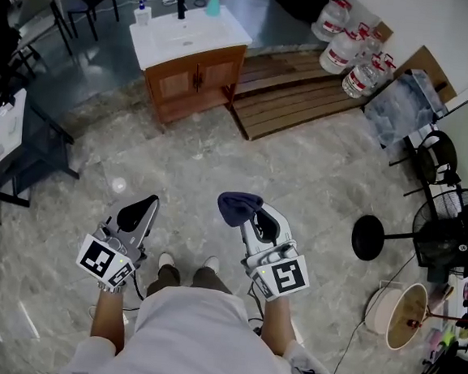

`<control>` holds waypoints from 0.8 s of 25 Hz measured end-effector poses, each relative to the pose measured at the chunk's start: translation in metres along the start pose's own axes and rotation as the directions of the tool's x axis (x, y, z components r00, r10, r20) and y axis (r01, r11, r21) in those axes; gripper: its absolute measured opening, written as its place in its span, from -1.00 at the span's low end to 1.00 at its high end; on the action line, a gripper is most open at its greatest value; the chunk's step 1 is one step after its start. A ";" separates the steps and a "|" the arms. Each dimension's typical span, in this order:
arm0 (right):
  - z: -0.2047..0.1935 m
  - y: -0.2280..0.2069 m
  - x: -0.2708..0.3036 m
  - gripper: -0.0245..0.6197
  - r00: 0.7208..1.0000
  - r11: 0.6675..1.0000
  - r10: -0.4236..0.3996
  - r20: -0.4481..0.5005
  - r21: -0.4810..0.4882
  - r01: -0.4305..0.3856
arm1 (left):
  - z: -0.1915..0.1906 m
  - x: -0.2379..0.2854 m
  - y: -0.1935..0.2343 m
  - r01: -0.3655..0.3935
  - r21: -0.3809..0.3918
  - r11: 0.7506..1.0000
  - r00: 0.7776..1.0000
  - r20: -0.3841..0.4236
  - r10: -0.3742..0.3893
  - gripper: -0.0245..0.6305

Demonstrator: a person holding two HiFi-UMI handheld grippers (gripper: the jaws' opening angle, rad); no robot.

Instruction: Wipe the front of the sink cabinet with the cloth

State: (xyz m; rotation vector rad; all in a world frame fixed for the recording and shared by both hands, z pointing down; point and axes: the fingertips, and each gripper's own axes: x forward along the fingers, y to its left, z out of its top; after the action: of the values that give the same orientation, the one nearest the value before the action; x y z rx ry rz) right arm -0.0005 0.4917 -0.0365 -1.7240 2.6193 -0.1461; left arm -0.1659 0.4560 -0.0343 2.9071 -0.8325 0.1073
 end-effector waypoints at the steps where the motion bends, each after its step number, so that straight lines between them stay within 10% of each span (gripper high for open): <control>1: -0.002 -0.005 -0.004 -0.74 1.000 1.000 0.001 -0.002 0.001 -0.001 | -0.002 0.004 -0.004 -0.005 -0.003 1.000 1.000 -0.002 0.005 -0.93; 20: -0.030 -0.100 0.011 -0.74 0.999 0.998 -0.019 -0.043 0.059 0.021 | -0.018 0.093 0.011 -0.021 0.006 1.000 0.999 -0.036 0.021 -0.92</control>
State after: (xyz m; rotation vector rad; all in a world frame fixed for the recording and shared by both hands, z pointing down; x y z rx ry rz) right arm 0.0854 0.4442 0.0020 -1.7477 2.5990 -0.2609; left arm -0.0937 0.4000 -0.0058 2.8931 -0.8587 0.1644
